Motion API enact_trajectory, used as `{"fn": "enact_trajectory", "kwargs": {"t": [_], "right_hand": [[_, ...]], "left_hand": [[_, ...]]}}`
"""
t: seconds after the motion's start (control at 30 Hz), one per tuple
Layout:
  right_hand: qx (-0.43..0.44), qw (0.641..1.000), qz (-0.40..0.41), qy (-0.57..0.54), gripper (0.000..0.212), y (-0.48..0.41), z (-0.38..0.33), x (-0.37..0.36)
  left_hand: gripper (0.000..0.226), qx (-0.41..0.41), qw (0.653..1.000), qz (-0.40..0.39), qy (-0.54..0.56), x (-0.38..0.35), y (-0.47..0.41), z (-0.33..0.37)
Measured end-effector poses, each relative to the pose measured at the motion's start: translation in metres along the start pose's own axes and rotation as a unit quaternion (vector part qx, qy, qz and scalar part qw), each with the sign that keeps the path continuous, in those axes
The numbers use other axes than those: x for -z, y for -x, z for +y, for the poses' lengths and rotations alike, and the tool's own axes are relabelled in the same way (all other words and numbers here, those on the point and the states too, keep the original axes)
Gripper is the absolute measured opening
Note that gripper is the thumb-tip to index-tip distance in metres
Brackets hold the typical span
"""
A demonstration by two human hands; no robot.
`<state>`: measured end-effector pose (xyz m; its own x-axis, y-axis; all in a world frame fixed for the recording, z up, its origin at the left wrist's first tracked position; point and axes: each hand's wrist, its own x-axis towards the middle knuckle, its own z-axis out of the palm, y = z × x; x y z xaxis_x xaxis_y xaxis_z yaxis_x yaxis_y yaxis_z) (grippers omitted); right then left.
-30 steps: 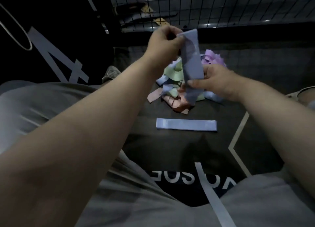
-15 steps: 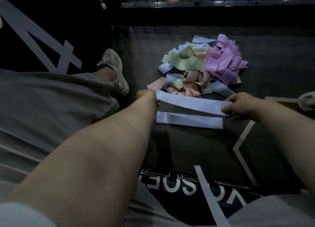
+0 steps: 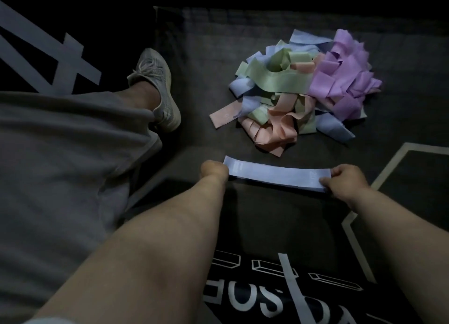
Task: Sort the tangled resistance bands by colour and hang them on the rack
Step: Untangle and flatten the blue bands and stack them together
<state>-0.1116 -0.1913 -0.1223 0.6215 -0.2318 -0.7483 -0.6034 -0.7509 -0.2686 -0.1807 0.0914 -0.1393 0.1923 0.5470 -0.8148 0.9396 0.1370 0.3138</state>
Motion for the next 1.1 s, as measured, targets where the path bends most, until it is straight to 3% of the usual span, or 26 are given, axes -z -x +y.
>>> {"fn": "enact_trajectory", "kwargs": {"t": [0.23,0.37,0.43,0.5,0.57,0.63,0.8,1.1], "right_hand": [[-0.010,1.000,0.003,-0.022,0.016,-0.012,0.014,-0.011],[0.009,0.997,0.014,0.077,0.040,-0.012,0.018,-0.011],[0.031,0.987,0.002,0.156,0.071,-0.008,0.019,-0.010],[0.075,0.970,-0.014,0.230,0.086,-0.006,0.022,-0.011],[0.109,0.950,-0.026,0.291,0.083,-0.006,0.024,-0.013],[0.133,0.941,-0.027,0.311,0.071,-0.006,0.027,-0.016],[0.146,0.948,-0.030,0.282,0.049,-0.008,0.026,-0.018],[0.137,0.951,-0.029,0.275,0.067,-0.006,0.026,-0.019]], "left_hand": [[0.023,-0.060,0.986,0.025,-0.151,0.000,-0.007,-0.006],[0.039,-0.103,0.962,0.065,-0.244,-0.004,-0.009,-0.011],[0.057,-0.210,0.902,0.086,-0.368,-0.006,-0.005,-0.013],[0.067,-0.327,0.817,0.047,-0.474,-0.008,-0.001,-0.012],[0.067,-0.361,0.765,-0.001,-0.533,-0.012,0.001,-0.009],[0.067,-0.356,0.749,-0.004,-0.559,-0.015,-0.001,-0.008],[0.072,-0.346,0.748,-0.009,-0.567,-0.012,-0.005,-0.002],[0.074,-0.307,0.805,-0.023,-0.507,-0.013,-0.005,-0.005]]}}
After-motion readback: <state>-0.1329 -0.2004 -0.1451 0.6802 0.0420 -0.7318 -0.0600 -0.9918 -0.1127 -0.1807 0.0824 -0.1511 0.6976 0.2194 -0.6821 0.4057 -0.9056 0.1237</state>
